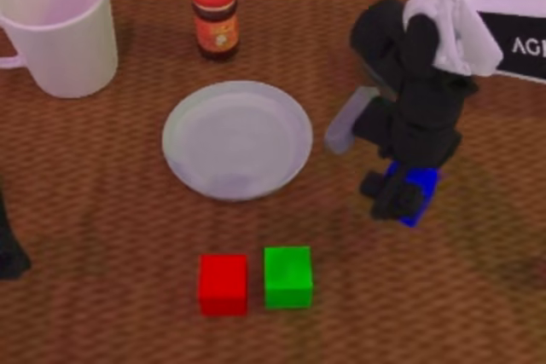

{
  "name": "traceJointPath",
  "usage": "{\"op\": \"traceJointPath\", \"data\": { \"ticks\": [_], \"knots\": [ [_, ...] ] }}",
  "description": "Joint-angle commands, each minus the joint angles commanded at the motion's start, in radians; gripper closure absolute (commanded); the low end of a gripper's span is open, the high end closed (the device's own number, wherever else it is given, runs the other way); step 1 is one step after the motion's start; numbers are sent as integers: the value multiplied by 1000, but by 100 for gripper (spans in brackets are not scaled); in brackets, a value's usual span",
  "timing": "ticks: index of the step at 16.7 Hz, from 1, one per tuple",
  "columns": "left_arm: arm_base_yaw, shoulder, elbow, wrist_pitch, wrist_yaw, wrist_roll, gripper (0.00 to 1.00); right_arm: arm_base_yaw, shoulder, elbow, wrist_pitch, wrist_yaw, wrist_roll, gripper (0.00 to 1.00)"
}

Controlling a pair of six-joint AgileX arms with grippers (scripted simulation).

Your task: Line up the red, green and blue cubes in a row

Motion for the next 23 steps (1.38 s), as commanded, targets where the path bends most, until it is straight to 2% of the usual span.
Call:
{"op": "traceJointPath", "data": {
  "ticks": [7,17,23],
  "knots": [
    [0,0,0,0,0,0,0,4,-20,5,-20,0,-13,100],
    [0,0,0,0,0,0,0,170,-211,-186,-21,-3,-368,100],
    [0,0,0,0,0,0,0,183,-230,-203,-20,-3,-399,100]
  ]
}}
